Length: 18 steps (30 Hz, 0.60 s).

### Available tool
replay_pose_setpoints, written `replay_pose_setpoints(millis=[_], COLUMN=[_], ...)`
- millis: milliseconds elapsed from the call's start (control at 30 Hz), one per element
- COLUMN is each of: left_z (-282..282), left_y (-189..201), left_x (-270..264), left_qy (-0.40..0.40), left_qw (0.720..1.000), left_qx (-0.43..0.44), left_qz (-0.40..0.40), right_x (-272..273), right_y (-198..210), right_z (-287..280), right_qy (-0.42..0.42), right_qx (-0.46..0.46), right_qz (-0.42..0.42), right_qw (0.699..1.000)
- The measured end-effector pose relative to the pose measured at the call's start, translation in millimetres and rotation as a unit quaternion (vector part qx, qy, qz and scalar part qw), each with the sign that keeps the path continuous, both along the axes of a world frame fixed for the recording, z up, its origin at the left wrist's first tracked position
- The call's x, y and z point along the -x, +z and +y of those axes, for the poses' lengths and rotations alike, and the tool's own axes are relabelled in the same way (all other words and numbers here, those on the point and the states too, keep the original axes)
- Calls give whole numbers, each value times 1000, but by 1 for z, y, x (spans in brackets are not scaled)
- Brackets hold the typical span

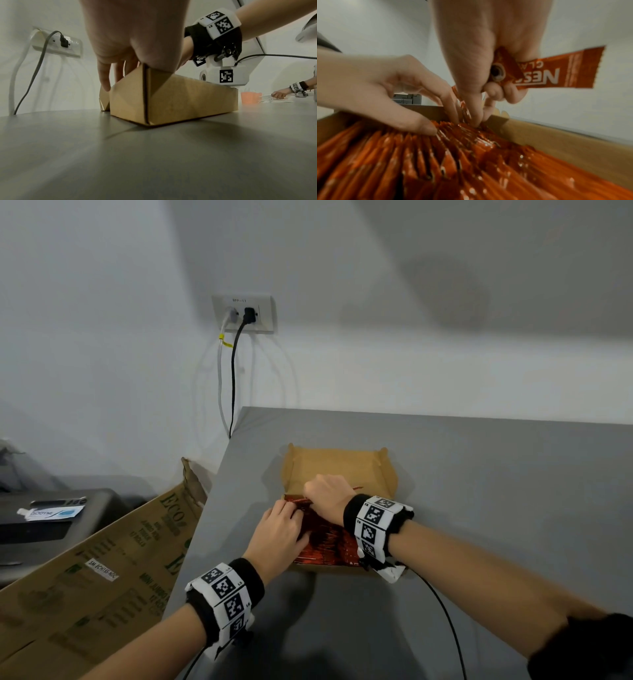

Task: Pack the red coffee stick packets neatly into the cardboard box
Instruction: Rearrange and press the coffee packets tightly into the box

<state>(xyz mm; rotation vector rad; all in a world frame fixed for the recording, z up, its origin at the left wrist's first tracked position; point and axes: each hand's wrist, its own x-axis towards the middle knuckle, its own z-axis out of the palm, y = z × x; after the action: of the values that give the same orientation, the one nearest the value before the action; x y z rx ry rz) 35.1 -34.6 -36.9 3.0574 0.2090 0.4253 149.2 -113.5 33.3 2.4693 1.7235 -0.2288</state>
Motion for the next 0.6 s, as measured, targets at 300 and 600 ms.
replay_pose_setpoints(millis=[300,600], left_z=[0,3], left_y=[0,-9], left_x=[-1,-2], left_qy=[27,5], left_qw=[1000,999], left_qx=[-11,-16], left_qz=[10,45], right_x=[-6,1], right_y=[-4,-1], right_z=[-6,2], right_qy=[-40,-11], right_qx=[-56,-4], right_qz=[-23,-23], right_qw=[997,1000])
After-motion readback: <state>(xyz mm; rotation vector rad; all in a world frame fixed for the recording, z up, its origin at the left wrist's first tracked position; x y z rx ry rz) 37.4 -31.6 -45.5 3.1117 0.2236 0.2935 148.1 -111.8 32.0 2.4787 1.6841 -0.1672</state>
